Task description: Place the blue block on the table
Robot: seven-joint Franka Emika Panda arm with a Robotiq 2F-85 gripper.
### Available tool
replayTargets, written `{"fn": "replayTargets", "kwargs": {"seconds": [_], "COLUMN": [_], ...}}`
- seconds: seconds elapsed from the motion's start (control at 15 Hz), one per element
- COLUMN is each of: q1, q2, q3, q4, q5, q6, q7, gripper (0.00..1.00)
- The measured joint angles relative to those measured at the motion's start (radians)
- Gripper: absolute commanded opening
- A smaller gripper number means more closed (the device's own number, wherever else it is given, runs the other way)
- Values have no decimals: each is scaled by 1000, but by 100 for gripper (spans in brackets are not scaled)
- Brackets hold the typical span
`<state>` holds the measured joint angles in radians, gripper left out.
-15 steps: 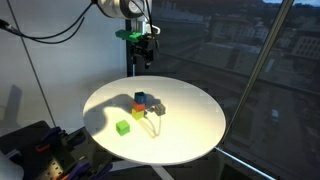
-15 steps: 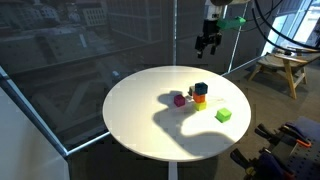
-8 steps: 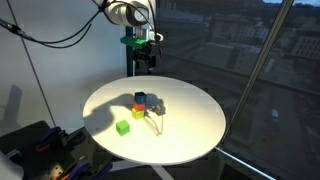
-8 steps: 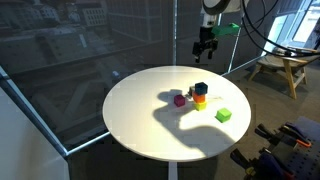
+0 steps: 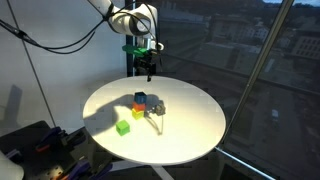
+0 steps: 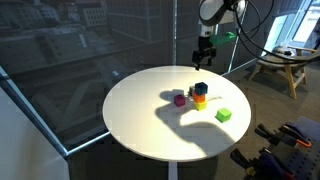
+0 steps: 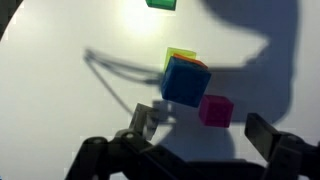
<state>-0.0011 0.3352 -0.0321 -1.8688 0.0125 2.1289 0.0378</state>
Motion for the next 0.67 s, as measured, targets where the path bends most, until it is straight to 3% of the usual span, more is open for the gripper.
{"fn": "replayTargets", "kwargs": {"seconds": [0.67], "q1": [0], "q2": [26], "q3": [-3], "q4": [4], "q5": [0], "q6": [1], "q7": [0], "gripper": [100]}}
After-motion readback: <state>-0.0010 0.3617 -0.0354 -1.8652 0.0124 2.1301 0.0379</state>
